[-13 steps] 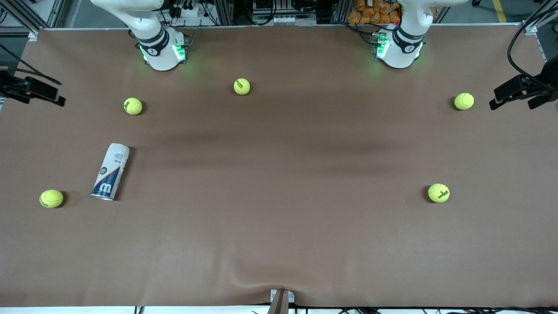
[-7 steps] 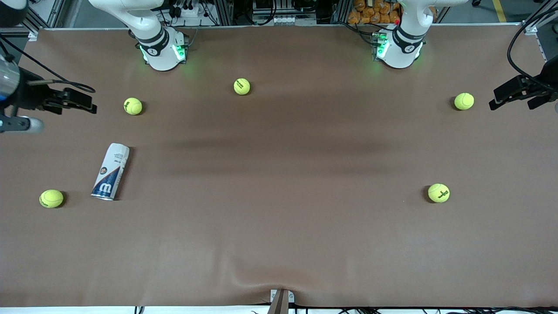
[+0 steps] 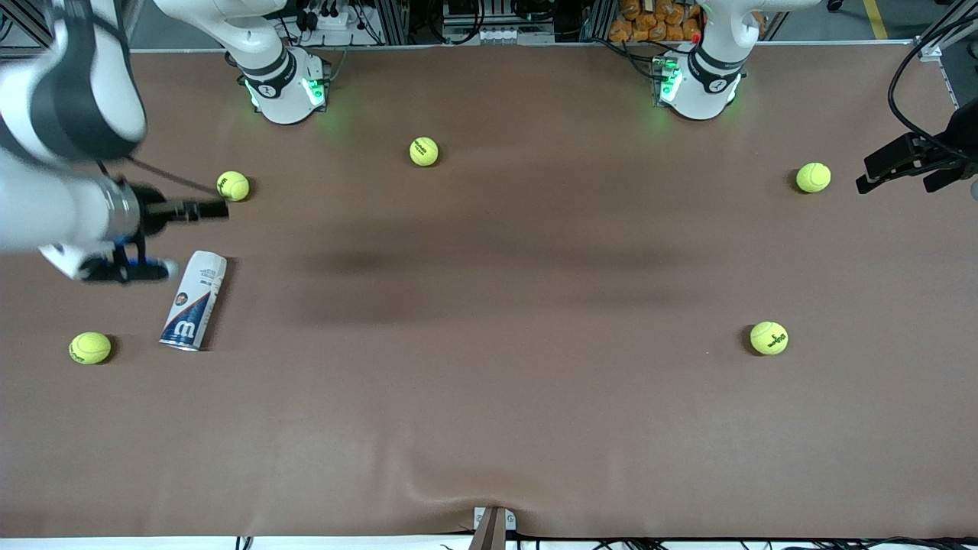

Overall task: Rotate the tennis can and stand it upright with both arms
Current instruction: 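Reach the right gripper to the lying Wilson can and grasp it, then lift the can with the right gripper and carry it to the table middle, then lower the can onto its side and open the right gripper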

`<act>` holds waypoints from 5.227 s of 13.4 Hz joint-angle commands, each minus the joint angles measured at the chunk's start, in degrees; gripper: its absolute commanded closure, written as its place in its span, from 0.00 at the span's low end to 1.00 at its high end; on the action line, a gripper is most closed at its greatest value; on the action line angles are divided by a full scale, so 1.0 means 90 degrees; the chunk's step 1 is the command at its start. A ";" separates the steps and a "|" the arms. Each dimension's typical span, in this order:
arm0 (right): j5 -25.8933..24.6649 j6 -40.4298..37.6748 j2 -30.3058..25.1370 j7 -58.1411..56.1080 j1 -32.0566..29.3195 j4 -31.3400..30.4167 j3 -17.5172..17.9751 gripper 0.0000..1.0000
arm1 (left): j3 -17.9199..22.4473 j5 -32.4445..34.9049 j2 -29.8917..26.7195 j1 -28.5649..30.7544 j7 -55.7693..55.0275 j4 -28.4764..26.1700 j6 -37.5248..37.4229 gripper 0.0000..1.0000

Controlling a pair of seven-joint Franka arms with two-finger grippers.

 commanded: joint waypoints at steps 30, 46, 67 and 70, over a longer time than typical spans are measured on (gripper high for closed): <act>-0.0393 0.2979 0.1482 -0.4863 -0.0845 -0.0591 0.0511 0.34 | 0.0012 -0.0102 0.0056 0.0014 0.0063 0.0051 -0.0085 0.00; -0.1829 0.4590 0.2787 -0.5482 0.3727 0.0757 0.0571 0.29 | 0.0002 -0.0111 0.0066 0.0014 0.0063 0.0041 -0.0085 0.00; -0.1624 0.3598 0.1970 -0.3297 0.4110 0.1021 0.0610 0.00 | 0.0032 -0.1506 0.0475 0.0219 0.0054 0.0061 -0.0076 0.00; -0.1643 0.2659 0.1442 -0.2010 0.3573 0.1021 0.0600 0.00 | 0.0022 -0.2141 0.0768 0.0200 0.0044 0.0071 -0.0017 0.00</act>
